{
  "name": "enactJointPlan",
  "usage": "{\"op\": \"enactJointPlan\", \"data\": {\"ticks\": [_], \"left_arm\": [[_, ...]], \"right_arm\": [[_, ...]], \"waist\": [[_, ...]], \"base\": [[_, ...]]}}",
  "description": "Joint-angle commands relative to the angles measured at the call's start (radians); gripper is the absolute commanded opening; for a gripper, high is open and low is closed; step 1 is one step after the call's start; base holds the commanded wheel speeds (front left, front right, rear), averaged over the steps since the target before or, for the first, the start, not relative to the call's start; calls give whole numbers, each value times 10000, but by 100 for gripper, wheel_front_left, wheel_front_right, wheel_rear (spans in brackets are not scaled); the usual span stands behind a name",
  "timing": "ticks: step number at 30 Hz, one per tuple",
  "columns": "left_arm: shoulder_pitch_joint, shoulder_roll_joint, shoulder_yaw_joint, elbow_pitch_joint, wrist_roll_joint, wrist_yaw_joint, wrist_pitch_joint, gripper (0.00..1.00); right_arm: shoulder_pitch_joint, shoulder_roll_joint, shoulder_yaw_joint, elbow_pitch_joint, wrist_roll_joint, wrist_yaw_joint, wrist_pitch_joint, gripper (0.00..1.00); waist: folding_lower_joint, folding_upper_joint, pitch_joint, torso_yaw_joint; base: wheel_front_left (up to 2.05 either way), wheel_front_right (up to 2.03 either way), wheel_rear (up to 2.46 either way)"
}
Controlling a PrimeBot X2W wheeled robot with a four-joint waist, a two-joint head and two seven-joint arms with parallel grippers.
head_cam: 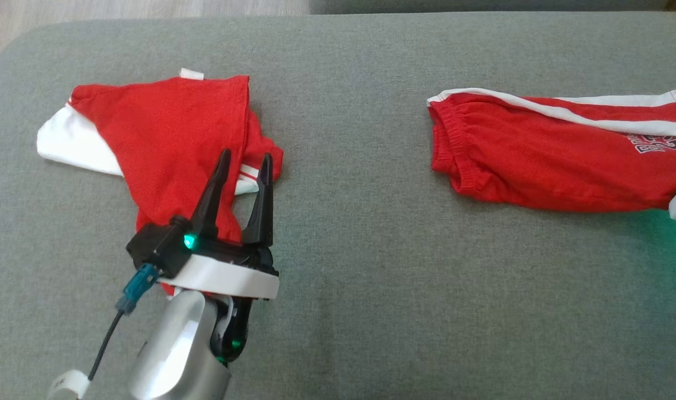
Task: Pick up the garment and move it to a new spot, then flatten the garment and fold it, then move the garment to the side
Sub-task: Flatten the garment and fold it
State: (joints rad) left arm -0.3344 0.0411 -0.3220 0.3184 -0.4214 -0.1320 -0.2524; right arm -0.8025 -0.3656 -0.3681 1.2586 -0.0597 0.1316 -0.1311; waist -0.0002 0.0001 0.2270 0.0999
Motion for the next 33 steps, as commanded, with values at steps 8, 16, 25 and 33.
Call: {"op": "enactJointPlan", "data": {"ticks": [8, 16, 25, 33], "left_arm": [[-51, 91, 432, -297, 125, 14, -93, 100], [132, 91, 648, -223, 152, 14, -93, 100], [434, 91, 803, -194, 148, 14, -93, 100], [566, 91, 838, -221, 199, 14, -93, 100]], "right_arm": [[-93, 252, -76, -495, -89, -9, -657, 0], [-88, 762, 5, -630, -113, -9, -996, 0], [-257, 1919, 1230, -1114, 432, -9, -1260, 0], [147, 2842, 3639, -2223, 1895, -9, -1303, 0]], "waist": [[2, -1, -30, 125], [2, -1, -466, 100], [2, -1, -1050, 22], [2, -1, -1215, 291]], "base": [[0, 0, 0], [0, 0, 0], [0, 0, 0], [0, 0, 0]]}}
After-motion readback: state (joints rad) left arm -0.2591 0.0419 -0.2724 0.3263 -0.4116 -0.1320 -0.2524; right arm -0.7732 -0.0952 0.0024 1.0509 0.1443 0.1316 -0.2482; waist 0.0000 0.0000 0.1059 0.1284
